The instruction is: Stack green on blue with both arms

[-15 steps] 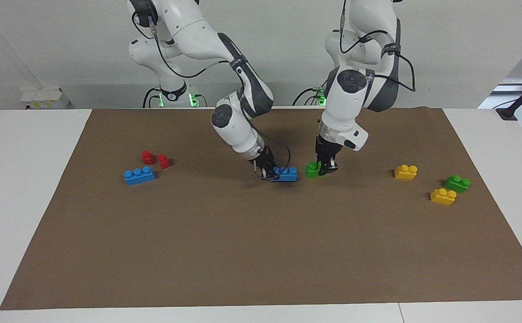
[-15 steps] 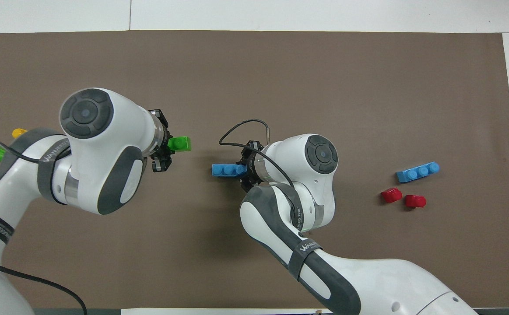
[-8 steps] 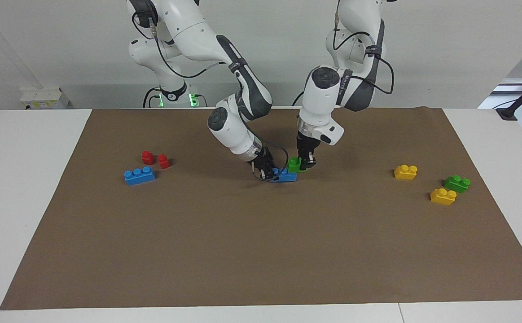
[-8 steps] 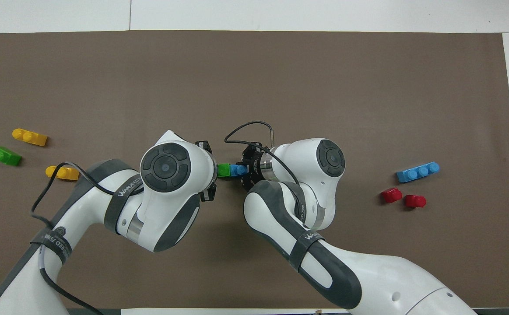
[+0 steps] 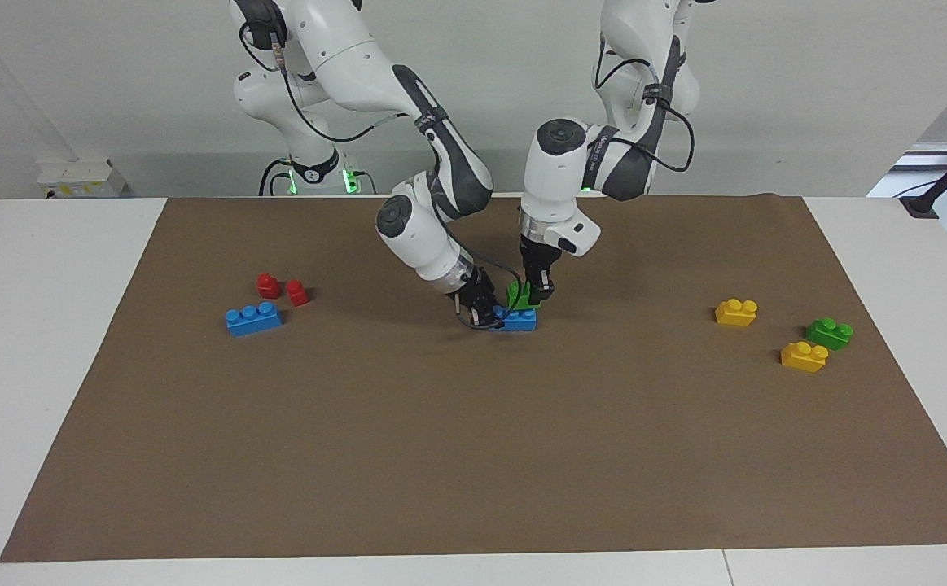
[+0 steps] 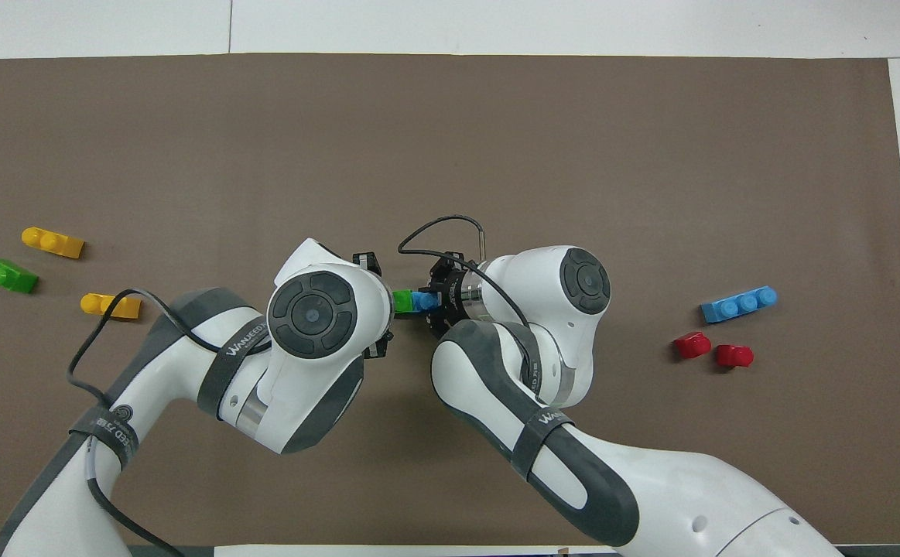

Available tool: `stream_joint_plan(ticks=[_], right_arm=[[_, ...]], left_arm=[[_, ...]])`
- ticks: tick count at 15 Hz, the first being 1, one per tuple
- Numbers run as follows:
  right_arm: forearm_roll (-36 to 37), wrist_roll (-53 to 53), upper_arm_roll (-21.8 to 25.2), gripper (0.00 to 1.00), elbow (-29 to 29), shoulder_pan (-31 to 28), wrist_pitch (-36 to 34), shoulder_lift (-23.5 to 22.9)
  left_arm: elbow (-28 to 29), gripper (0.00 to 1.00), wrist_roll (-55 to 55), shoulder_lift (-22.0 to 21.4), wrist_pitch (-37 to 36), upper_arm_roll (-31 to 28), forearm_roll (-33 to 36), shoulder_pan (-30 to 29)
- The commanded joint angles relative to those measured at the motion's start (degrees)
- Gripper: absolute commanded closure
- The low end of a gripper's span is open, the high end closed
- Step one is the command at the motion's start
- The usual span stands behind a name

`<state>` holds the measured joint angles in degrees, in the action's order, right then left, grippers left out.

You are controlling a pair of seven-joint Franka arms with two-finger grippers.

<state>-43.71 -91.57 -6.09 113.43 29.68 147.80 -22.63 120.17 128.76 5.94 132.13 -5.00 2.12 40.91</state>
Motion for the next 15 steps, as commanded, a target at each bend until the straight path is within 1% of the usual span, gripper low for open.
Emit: stream_joint_plan(ticks=[1,6,9,12,13,14,15], right_arm=[[-1.64,1.74,-0.32,1.0,0.83,-0.15,1.62,0.22],[-1.64,1.66,-0.32,1.0,0.83,-0.15,1.62,0.22],[-1.72,1.57,-0.32,1.0,0.83,-0.15,1.62,0.22],[-1.72,1.48,-0.32,1.0,0.83,-0.15,1.62,0.22],[-1.72,1.48,-0.32,1.0,0.83,-0.24,1.62,0.22],[-1.72,1.39,-0.32,1.0,0.83,-0.24,1.53,0.22],[-1.64,1.39,-0.32,1.0,0.74,-0.24,1.53,0.22]], left_arm=[[1.65,1.0,2.72,1.08,3.04,-0.45,2.01,0.75],[1.21,1.0,5.36,3.81,4.54,-0.45,4.47,1.19],[1.21,1.0,7.91,6.36,5.68,-0.45,6.75,2.16],[1.03,1.0,7.13,6.63,5.78,-0.45,7.37,1.73],[0.86,0.81,6.77,6.63,5.77,-0.36,8.33,1.37],[0.68,0.01,6.68,6.45,5.51,-0.36,8.43,1.11],[0.59,0.0,6.07,6.1,5.42,-0.36,8.43,0.93]])
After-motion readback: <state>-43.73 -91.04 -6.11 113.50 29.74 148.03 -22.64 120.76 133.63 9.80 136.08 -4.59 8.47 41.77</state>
